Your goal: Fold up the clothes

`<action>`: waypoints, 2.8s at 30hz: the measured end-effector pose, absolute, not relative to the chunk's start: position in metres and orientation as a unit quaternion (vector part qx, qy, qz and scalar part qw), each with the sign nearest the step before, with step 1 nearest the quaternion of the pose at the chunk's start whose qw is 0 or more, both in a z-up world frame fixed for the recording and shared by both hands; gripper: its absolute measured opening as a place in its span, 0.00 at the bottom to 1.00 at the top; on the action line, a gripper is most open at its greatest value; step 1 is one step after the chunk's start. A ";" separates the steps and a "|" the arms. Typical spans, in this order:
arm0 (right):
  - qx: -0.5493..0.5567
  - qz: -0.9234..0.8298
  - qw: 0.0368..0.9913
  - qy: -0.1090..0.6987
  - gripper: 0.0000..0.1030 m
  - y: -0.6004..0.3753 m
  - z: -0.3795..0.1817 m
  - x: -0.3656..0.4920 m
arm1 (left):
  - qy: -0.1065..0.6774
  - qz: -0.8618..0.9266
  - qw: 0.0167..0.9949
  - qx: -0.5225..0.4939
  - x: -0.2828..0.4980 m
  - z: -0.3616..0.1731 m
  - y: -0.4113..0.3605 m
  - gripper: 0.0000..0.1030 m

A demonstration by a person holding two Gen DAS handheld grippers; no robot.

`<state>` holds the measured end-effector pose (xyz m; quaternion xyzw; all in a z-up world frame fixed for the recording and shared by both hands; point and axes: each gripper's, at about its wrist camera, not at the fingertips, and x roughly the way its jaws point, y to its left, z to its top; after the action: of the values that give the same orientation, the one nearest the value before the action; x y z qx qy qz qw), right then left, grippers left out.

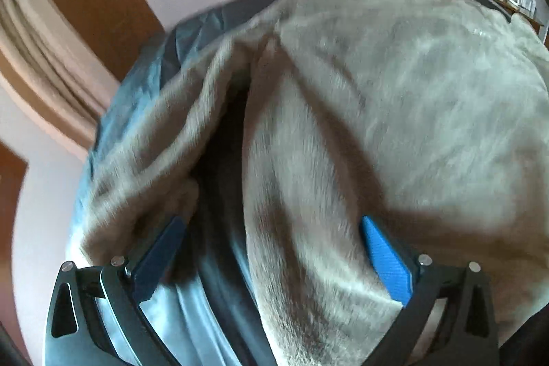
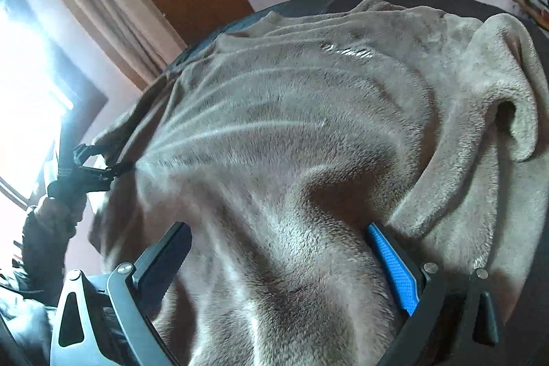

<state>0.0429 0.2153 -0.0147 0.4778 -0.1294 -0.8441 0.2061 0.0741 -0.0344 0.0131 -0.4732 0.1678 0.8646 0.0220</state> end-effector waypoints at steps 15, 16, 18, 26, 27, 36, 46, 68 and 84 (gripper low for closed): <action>0.474 -0.865 0.074 -0.150 0.99 0.249 0.056 -0.095 | 0.030 0.876 0.102 -0.470 -0.104 0.072 0.034 1.00; 0.479 -0.863 0.063 -0.149 0.99 0.248 0.054 -0.109 | 0.033 0.872 0.103 -0.476 -0.121 0.065 0.041 1.00; 0.492 -0.857 0.049 -0.147 0.99 0.244 0.048 -0.138 | 0.043 0.865 0.102 -0.489 -0.152 0.053 0.056 1.00; 0.564 -0.817 -0.012 -0.121 0.99 0.237 -0.015 -0.225 | 0.065 0.837 0.070 -0.538 -0.218 -0.007 0.073 1.00; 0.573 -0.812 -0.018 -0.114 0.99 0.236 -0.024 -0.232 | 0.067 0.836 0.068 -0.541 -0.222 -0.013 0.074 1.00; 0.554 -0.831 -0.046 -0.037 1.00 0.222 -0.033 -0.270 | 0.061 0.849 0.050 -0.522 -0.255 -0.027 0.075 1.00; 0.506 -0.860 -0.056 -0.027 1.00 0.224 -0.028 -0.293 | 0.031 0.856 0.021 -0.516 -0.289 -0.031 0.071 1.00; 0.569 -0.812 0.102 0.075 1.00 0.157 -0.028 -0.077 | 0.043 0.852 0.051 -0.519 -0.125 -0.029 0.014 1.00; 0.516 -0.848 0.099 0.067 1.00 0.173 -0.030 -0.017 | -0.021 0.875 0.051 -0.481 -0.103 -0.019 -0.033 1.00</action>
<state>-0.0167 0.1732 -0.0303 0.5164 0.0669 -0.8479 0.0994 -0.1030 -0.0332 -0.0190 -0.4814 -0.0215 0.8747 0.0513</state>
